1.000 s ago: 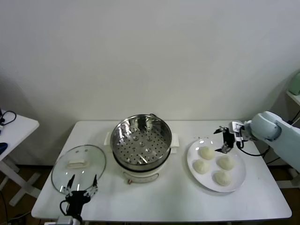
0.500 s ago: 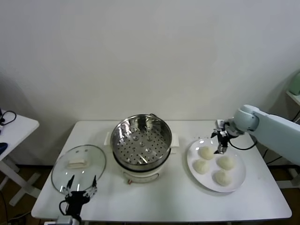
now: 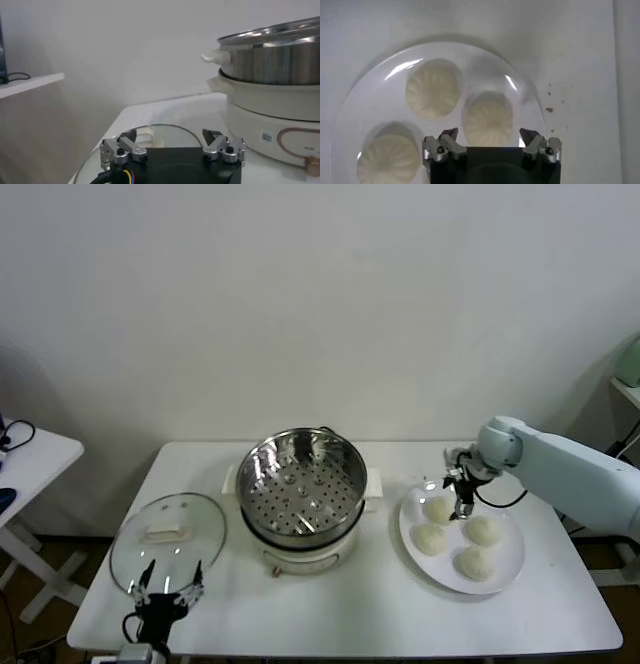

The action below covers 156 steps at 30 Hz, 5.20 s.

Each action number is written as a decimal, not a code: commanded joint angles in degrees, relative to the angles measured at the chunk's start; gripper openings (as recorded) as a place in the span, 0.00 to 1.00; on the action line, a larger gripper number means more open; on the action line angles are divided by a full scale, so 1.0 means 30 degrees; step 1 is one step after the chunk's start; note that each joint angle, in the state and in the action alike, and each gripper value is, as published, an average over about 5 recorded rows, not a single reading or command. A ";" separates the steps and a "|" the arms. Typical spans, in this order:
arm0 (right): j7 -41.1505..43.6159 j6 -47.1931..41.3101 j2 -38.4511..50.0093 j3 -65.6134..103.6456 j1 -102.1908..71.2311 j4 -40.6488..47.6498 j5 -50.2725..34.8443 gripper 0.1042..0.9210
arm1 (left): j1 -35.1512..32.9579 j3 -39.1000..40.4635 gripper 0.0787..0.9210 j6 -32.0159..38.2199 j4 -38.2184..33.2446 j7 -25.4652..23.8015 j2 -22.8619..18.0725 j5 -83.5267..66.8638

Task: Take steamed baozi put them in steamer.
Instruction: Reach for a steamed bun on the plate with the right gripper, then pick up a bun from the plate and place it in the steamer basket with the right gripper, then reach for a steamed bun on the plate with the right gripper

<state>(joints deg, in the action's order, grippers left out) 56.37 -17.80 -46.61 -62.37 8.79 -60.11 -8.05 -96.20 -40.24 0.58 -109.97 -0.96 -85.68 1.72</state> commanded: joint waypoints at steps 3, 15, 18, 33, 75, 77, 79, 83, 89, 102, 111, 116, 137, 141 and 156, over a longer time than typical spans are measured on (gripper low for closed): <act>0.0083 0.0035 -0.0521 0.0388 -0.0670 0.0909 0.0155 0.88 | 0.0001 -0.0038 0.88 -0.0055 0.0025 -0.0011 0.0027 0.0061; -0.0144 0.0016 -0.0780 0.0705 -0.0838 0.1165 0.0262 0.82 | 0.0053 -0.0130 0.88 -0.0140 0.0000 0.0017 0.0032 0.0119; -0.0101 0.0022 -0.0750 0.0711 -0.0838 0.1075 0.0296 0.76 | 0.0039 -0.0169 0.88 -0.0154 -0.0032 0.0031 0.0040 0.0120; 0.0170 0.0472 0.0796 -0.2405 0.3088 -0.1882 -0.0771 0.70 | -0.0041 -0.0299 0.88 -0.0111 -0.0166 0.0109 0.0028 0.0060; -0.0564 1.5969 -0.9612 -0.7409 1.1150 -0.2131 0.2292 0.69 | 0.0094 -0.0314 0.88 0.0010 -0.0027 0.0211 -0.0230 0.0166; -0.0691 1.6136 -1.0117 -0.7283 1.0514 -0.1182 0.2483 0.68 | 0.0119 -0.0312 0.88 0.0010 -0.0006 0.0219 -0.0228 0.0163; -0.0787 1.6184 -1.0525 -0.7247 1.0015 -0.0500 0.2485 0.68 | 0.0138 -0.0308 0.88 0.0005 0.0030 0.0226 -0.0221 0.0162; -0.0841 1.6183 -1.1040 -0.7099 0.9229 0.0180 0.2953 0.68 | 0.0150 -0.0309 0.88 0.0000 0.0088 0.0244 -0.0214 0.0174; -0.1207 1.6352 -1.1468 -0.6328 0.7923 0.1559 0.4782 0.68 | 0.0108 -0.0293 0.88 0.0043 0.0145 0.0362 -0.0236 0.0257; -0.1804 1.6621 -1.2146 -0.5491 0.6185 0.3929 0.5550 0.68 | 0.0129 -0.0235 0.88 0.0030 0.0160 0.0564 -0.0303 0.0385; -0.2570 1.6672 -1.2143 -0.5171 0.5987 0.3969 0.5694 0.70 | 0.0143 -0.0180 0.88 0.0062 0.0118 0.0582 -0.0312 0.0431; -0.2824 1.6634 -1.1514 -0.5064 0.6334 0.3071 0.5139 0.83 | 0.0106 -0.0114 0.88 0.0102 0.0008 0.0586 -0.0336 0.0532; -0.0262 0.5795 -0.2040 -1.3355 1.5473 -0.4835 -0.9449 0.88 | -0.0173 -0.0054 0.88 0.0335 -0.0271 0.0662 -0.0427 0.0915; -0.0676 0.2994 0.0055 -1.4876 1.6123 -0.6579 -1.0047 0.88 | -0.0041 -0.0031 0.88 0.0304 -0.0276 0.0649 -0.0405 0.0872; -0.3278 -0.1728 0.4538 -1.3489 1.0807 -1.0003 -0.8980 0.88 | 0.0116 0.0018 0.88 0.0276 -0.0012 0.0642 -0.0448 0.0890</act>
<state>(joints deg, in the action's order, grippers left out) 48.46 -15.23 -39.92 -102.72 45.74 -84.86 -32.79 -95.86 -40.18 1.47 -110.08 0.98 -86.99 4.32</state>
